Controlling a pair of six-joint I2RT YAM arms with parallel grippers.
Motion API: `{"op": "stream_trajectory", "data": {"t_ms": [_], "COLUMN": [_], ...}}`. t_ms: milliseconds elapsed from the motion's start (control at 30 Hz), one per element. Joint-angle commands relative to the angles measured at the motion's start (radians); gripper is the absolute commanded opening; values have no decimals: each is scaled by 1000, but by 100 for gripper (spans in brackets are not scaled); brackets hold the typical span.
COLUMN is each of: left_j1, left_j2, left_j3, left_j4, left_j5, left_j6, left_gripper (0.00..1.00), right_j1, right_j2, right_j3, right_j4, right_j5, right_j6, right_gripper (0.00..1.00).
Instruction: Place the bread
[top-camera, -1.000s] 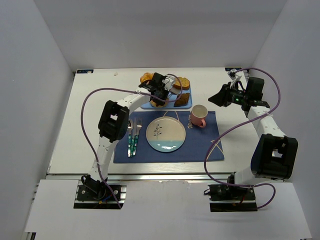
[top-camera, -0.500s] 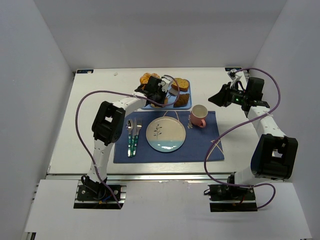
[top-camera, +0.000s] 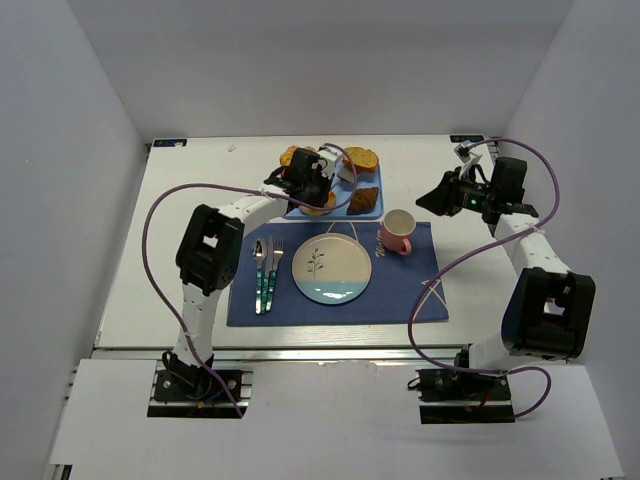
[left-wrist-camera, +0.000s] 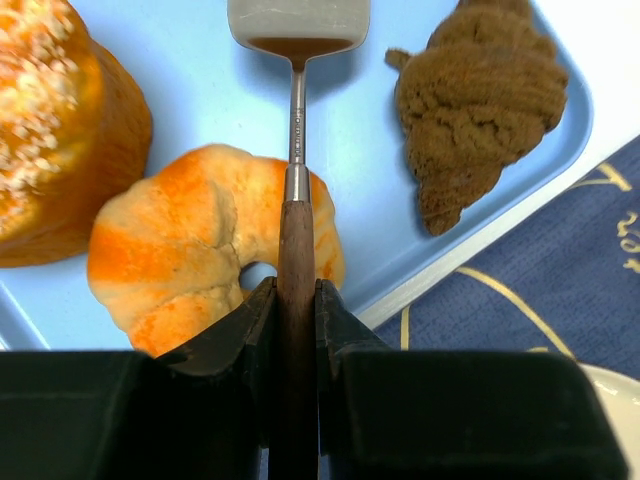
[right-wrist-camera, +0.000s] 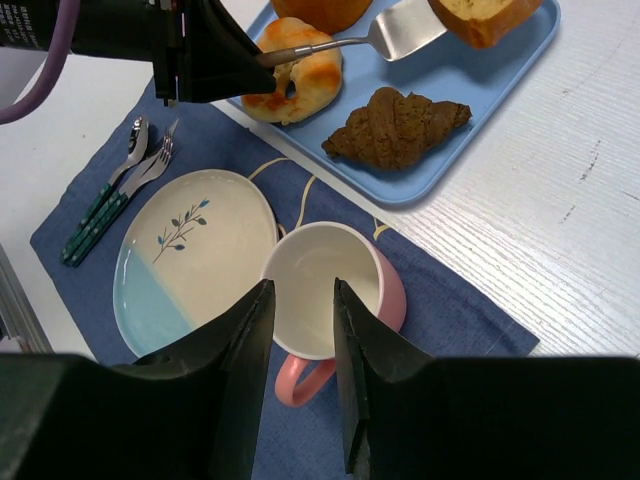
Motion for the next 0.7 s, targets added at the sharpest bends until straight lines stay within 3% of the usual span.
{"op": "stream_trajectory", "data": {"t_ms": [0,667], "left_j1": [5,4], "left_j2": [-108,-303], "left_j3": [-22,-134], "left_j4": [85,108], "left_j5": [23,29], "left_j6": [-16,-11], "left_gripper": [0,0], "right_j1": [-6,-6], "right_j2": [-12,-12], "right_j3": [-5,-8], "right_j4": [30,22], "right_j5": [-12,-9], "right_j6": [-18,-40], "right_gripper": [36,36]}}
